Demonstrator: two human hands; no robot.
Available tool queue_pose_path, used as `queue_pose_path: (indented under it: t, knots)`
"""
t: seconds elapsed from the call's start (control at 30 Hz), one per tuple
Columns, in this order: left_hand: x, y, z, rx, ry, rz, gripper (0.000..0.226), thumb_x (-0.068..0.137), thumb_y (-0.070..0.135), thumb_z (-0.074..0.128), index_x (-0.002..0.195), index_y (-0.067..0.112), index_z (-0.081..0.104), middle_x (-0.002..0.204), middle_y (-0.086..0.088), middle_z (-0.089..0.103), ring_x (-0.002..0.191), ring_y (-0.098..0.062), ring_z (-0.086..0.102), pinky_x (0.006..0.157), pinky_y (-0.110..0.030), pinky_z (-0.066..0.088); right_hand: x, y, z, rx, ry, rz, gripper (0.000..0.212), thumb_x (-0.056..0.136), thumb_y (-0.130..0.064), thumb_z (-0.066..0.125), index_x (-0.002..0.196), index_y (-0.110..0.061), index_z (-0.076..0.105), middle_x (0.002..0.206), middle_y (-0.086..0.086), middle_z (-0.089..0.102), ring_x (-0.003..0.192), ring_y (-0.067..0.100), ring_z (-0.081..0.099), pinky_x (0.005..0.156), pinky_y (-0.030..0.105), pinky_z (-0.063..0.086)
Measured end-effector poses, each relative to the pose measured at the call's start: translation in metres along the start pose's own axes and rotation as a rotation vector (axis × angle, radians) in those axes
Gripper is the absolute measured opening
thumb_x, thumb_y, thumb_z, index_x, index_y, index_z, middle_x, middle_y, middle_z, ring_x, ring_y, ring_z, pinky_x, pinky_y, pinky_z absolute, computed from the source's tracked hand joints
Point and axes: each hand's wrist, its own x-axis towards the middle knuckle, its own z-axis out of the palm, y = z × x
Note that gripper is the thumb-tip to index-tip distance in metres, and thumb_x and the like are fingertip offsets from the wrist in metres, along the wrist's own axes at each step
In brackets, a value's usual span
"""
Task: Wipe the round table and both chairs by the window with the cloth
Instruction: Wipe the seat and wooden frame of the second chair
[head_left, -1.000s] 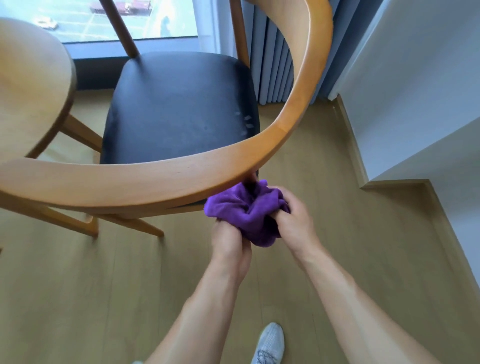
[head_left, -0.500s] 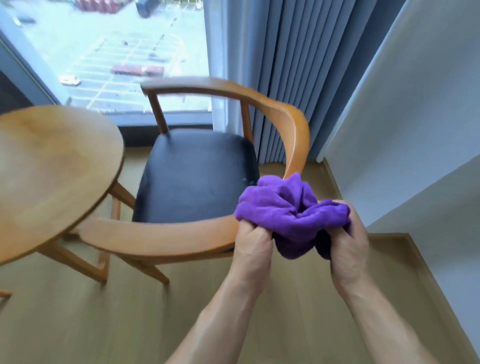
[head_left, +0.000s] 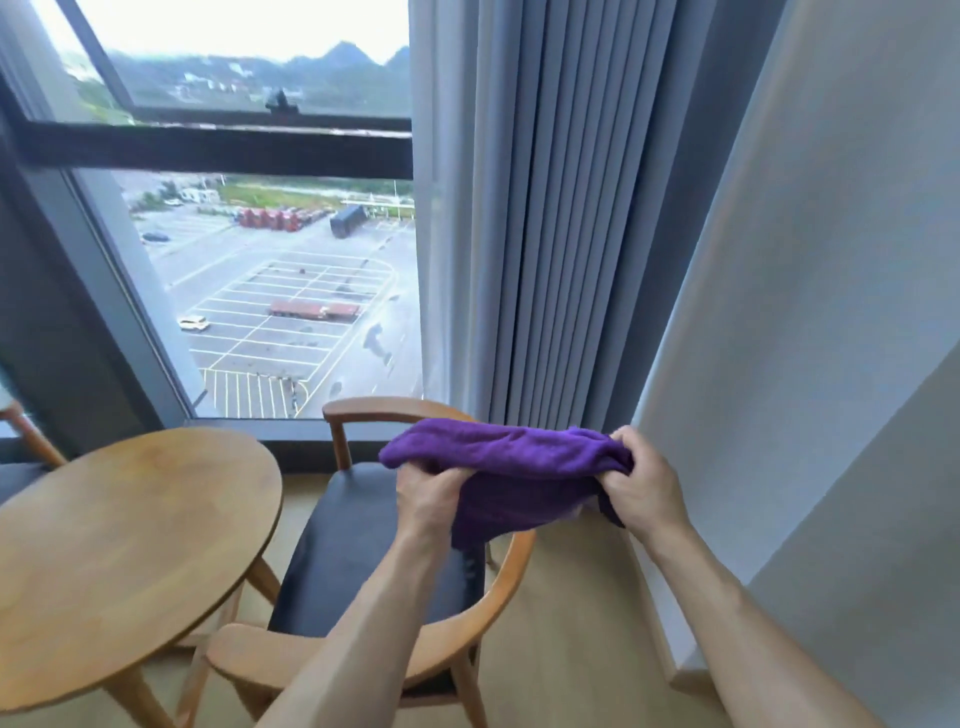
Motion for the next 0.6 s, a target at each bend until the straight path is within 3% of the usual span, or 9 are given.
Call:
queue_pose_path:
  t: [0.07,0.13,0.23,0.3,0.37,0.43,0.5,0.6]
  knots:
    - [0.013,0.015,0.007,-0.157,-0.053,-0.022,0.032,0.057,0.012,0.083,0.087,0.010,0.073,0.092,-0.014,0.073,0.088,-0.031,0.069,0.078,-0.041,0.055,0.012,-0.009,-0.007,-0.012,-0.036,-0.030,0.010,0.080,-0.018,0.066,0.081,-0.024,0.059,0.080,-0.015,0.068,0.076,0.007,0.061,0.064,0.025,0.048]
    - [0.029,0.028,0.013,-0.283,-0.116,-0.046,0.035,0.063,-0.001,0.076,0.096,0.000,0.066,0.093,-0.022,0.066,0.088,-0.035,0.063,0.080,-0.043,0.051,0.024,-0.017,-0.012,0.007,-0.083,-0.067,0.012,0.079,-0.020,0.070,0.084,-0.025,0.061,0.093,-0.018,0.071,0.085,0.006,0.064,0.070,0.025,0.051]
    - [0.054,0.042,0.022,-0.395,-0.222,-0.051,0.042,0.069,-0.005,0.072,0.108,0.000,0.056,0.092,-0.021,0.060,0.081,-0.032,0.063,0.074,-0.040,0.053,0.044,-0.031,-0.023,0.026,-0.157,-0.085,0.023,0.073,-0.023,0.073,0.081,-0.025,0.051,0.079,-0.008,0.068,0.076,0.013,0.063,0.067,0.029,0.050]
    - [0.073,0.049,0.032,-0.439,-0.276,-0.061,0.051,0.074,-0.007,0.075,0.116,0.008,0.051,0.094,-0.021,0.062,0.081,-0.032,0.068,0.070,-0.040,0.057,0.061,-0.041,-0.032,0.060,-0.275,-0.084,0.036,0.071,-0.020,0.070,0.100,-0.036,0.055,0.082,-0.004,0.068,0.080,0.013,0.065,0.075,0.031,0.053]
    - [0.094,0.054,0.045,-0.451,-0.302,-0.086,0.067,0.076,-0.004,0.079,0.126,0.021,0.043,0.103,-0.019,0.070,0.089,-0.033,0.072,0.072,-0.043,0.059,0.078,-0.049,-0.041,0.040,-0.385,-0.119,0.048,0.076,-0.008,0.066,0.113,-0.039,0.061,0.088,-0.007,0.070,0.087,0.008,0.067,0.082,0.029,0.054]
    - [0.115,0.057,0.059,-0.437,-0.331,-0.098,0.084,0.069,0.007,0.086,0.132,0.033,0.038,0.108,-0.010,0.074,0.097,-0.031,0.073,0.075,-0.042,0.059,0.097,-0.056,-0.052,0.041,-0.429,-0.140,0.029,0.084,-0.003,0.062,0.100,-0.025,0.070,0.090,-0.001,0.072,0.087,0.013,0.067,0.081,0.032,0.052]
    - [0.132,0.062,0.070,-0.433,-0.364,-0.112,0.094,0.061,0.015,0.092,0.136,0.036,0.038,0.115,-0.009,0.073,0.105,-0.031,0.071,0.079,-0.042,0.058,0.112,-0.058,-0.059,0.060,-0.420,-0.121,0.012,0.093,-0.009,0.059,0.090,-0.015,0.069,0.088,0.011,0.069,0.078,0.018,0.063,0.073,0.034,0.048]
    - [0.154,0.068,0.075,-0.382,-0.377,-0.065,0.102,0.054,0.021,0.097,0.136,0.037,0.040,0.120,-0.017,0.070,0.108,-0.031,0.070,0.081,-0.039,0.058,0.137,-0.056,-0.063,0.024,-0.354,-0.128,0.017,0.100,-0.021,0.053,0.087,-0.018,0.065,0.084,0.009,0.066,0.075,0.013,0.056,0.070,0.030,0.043]
